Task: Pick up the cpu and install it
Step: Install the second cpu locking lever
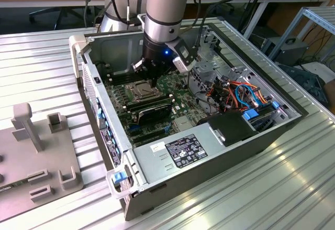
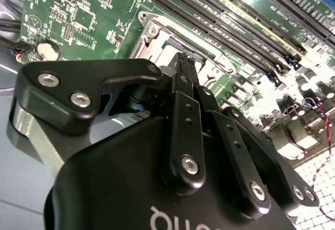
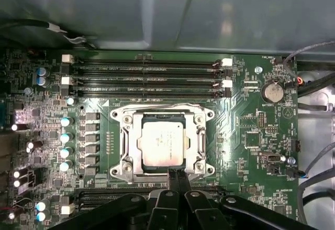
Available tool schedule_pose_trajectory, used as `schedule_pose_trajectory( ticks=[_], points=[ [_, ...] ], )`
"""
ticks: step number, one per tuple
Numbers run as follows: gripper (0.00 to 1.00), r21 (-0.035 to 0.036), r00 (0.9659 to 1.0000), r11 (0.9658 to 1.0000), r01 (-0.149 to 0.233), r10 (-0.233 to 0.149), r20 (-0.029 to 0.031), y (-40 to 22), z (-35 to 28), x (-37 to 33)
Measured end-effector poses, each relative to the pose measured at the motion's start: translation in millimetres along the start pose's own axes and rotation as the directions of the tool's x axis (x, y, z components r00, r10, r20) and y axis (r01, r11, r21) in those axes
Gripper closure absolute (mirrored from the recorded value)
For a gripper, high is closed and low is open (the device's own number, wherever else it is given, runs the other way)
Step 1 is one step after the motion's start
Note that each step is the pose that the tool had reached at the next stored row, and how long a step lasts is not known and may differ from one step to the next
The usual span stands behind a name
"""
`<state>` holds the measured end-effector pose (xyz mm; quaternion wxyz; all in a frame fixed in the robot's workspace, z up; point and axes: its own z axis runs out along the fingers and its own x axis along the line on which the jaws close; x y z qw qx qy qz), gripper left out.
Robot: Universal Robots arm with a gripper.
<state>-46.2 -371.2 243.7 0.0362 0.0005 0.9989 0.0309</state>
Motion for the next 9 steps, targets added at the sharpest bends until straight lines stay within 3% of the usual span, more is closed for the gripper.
schedule_pose_trajectory(
  ticks=[9],
  points=[
    [0.89, 0.0000, 1.0000, 1.0000, 0.000, 0.000, 0.0001, -7.6, -1.5, 2.1]
  ],
)
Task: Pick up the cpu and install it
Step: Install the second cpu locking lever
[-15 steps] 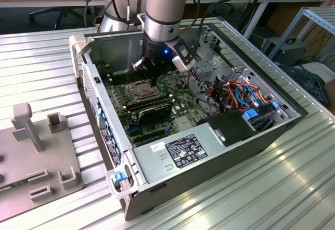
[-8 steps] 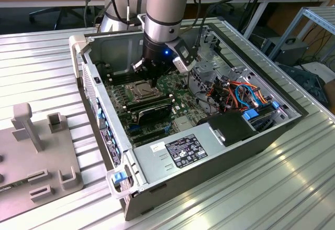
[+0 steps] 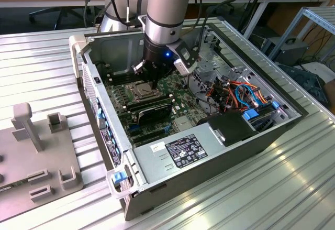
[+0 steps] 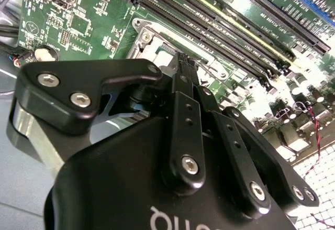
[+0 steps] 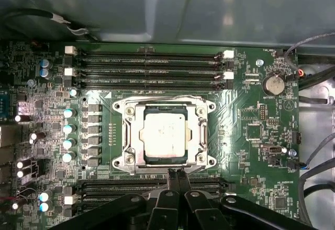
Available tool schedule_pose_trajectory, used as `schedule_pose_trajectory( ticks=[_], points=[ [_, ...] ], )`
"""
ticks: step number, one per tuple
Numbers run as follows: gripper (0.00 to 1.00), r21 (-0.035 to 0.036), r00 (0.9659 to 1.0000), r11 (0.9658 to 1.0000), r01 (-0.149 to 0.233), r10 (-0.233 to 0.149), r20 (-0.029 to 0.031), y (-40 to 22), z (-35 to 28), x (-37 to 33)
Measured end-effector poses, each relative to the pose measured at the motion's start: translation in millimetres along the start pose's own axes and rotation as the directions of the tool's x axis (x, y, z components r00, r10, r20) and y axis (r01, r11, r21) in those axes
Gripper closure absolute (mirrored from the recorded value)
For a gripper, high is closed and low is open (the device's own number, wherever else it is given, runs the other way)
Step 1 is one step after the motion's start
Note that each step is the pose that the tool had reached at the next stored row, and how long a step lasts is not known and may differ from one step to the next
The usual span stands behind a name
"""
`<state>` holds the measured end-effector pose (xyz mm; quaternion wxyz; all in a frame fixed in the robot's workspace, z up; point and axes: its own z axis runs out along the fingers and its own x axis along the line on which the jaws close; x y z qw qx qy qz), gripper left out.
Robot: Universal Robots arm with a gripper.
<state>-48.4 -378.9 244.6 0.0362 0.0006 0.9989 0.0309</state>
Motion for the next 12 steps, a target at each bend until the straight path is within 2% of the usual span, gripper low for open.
schedule_pose_trajectory(
  ticks=[7, 12],
  points=[
    [0.89, 0.0000, 1.0000, 1.0000, 0.000, 0.000, 0.0004, -3.9, -0.5, 4.1],
    [0.89, 0.0000, 1.0000, 1.0000, 0.001, -0.001, 0.0067, -4.0, -1.2, 13.4]
  ],
)
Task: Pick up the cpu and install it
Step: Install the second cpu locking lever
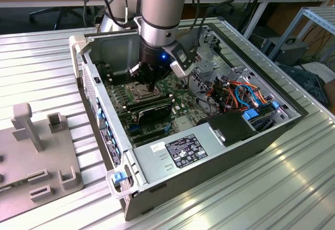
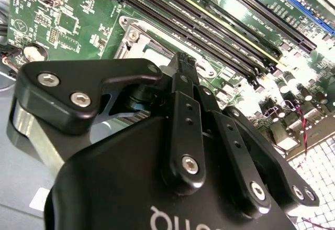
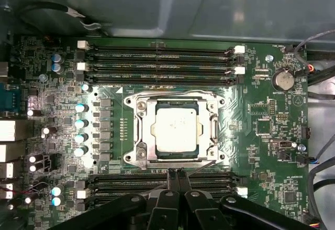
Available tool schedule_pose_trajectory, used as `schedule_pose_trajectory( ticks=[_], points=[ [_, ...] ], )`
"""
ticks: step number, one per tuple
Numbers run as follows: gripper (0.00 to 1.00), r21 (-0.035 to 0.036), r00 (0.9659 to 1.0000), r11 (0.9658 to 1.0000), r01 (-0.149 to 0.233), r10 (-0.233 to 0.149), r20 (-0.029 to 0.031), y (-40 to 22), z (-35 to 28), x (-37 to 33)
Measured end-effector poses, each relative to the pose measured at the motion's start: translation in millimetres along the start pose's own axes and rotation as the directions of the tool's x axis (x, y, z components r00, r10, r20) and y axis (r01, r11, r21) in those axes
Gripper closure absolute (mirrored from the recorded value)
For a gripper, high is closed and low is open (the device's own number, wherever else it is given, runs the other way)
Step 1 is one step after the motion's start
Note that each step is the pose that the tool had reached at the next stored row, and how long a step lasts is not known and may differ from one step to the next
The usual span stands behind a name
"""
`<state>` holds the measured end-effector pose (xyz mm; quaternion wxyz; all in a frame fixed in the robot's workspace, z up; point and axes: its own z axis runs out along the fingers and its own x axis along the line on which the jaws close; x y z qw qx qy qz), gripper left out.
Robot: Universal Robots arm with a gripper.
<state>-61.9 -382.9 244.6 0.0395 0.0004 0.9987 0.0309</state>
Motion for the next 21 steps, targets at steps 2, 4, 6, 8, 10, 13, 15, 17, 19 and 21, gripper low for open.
schedule_pose_trajectory(
  ticks=[2, 4, 6, 8, 10, 13, 15, 17, 19, 21],
  points=[
    [0.89, 0.0000, 1.0000, 1.0000, 0.000, 0.000, 0.0008, 0.0, -0.1, 1.7],
    [0.89, 0.0000, 1.0000, 1.0000, 0.000, 0.000, 0.0008, 0.0, -0.2, 1.9],
    [0.89, 0.0000, 1.0000, 1.0000, 0.000, 0.000, 0.0008, 0.0, -0.2, 2.0],
    [0.89, 0.0001, 1.0000, 1.0000, 0.000, 0.000, 0.0008, 0.0, -0.2, 2.0],
    [0.89, 0.0001, 1.0000, 1.0000, 0.000, 0.000, 0.0008, 0.0, -0.2, 2.4],
    [0.89, 0.0002, 1.0000, 1.0000, 0.000, 0.000, 0.0009, 0.0, -0.4, 6.5],
    [0.89, 0.0001, 1.0000, 1.0000, 0.000, 0.000, 0.0009, 0.0, -0.5, 9.8],
    [0.89, 0.0001, 1.0000, 1.0000, 0.000, 0.000, 0.0008, 0.0, -0.5, 9.9],
    [0.89, 0.0001, 1.0000, 1.0000, 0.000, 0.000, 0.0008, 0.0, -0.5, 10.0],
    [0.89, 0.0001, 1.0000, 1.0000, 0.000, 0.000, 0.0008, 0.0, -0.5, 10.0]
  ],
)
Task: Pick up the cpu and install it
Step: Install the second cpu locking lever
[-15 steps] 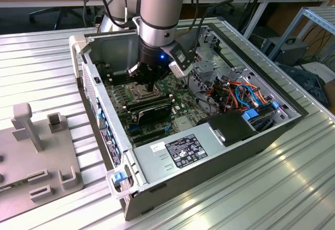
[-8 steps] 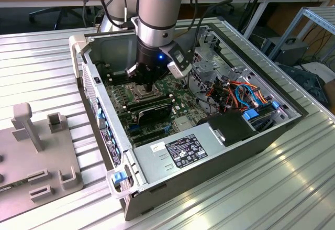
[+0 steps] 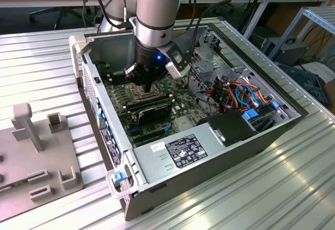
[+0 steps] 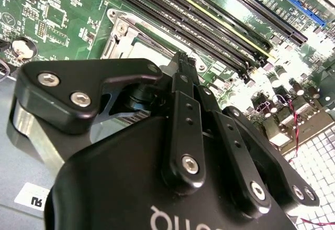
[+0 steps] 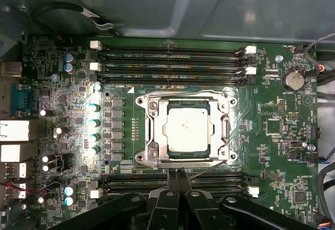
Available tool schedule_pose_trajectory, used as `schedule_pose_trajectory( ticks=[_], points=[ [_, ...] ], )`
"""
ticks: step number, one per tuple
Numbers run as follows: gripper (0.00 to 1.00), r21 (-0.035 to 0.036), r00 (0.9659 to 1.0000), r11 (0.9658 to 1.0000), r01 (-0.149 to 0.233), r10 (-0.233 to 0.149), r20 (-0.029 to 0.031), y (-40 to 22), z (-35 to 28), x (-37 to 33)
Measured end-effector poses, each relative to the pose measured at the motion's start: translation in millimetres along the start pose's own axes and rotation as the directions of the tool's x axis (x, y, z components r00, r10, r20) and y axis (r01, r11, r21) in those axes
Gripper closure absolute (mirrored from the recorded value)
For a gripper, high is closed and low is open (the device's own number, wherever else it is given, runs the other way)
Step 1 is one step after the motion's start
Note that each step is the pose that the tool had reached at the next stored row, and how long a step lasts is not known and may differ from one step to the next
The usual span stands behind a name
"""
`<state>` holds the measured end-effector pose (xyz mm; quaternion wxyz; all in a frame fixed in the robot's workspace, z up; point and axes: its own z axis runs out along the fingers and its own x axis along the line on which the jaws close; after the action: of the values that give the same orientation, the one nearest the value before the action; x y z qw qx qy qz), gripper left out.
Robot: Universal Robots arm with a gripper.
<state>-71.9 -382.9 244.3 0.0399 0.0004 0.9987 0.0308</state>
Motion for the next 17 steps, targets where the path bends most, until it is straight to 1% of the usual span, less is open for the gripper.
schedule_pose_trajectory(
  ticks=[4, 9, 11, 13, 14, 17],
  points=[
    [0.89, 0.0000, 1.0000, 1.0000, 0.000, 0.000, 0.0000, -0.1, 0.3, 0.3],
    [0.89, 0.0011, 1.0000, 1.0000, 0.000, 0.000, 0.0000, -0.3, 4.1, 3.7],
    [0.89, 0.0022, 1.0000, 1.0000, 0.000, 0.000, 0.0000, -0.5, 6.9, 5.1],
    [0.89, 0.0027, 1.0000, 1.0000, 0.000, 0.000, 0.0000, -0.8, 12.5, 7.0],
    [0.89, 0.0030, 1.0000, 1.0000, 0.000, 0.000, -0.0001, -1.1, 17.1, 8.5],
    [0.89, 0.0031, 1.0000, 1.0000, 0.000, 0.000, 0.0000, -1.4, 21.5, 9.7]
  ],
)
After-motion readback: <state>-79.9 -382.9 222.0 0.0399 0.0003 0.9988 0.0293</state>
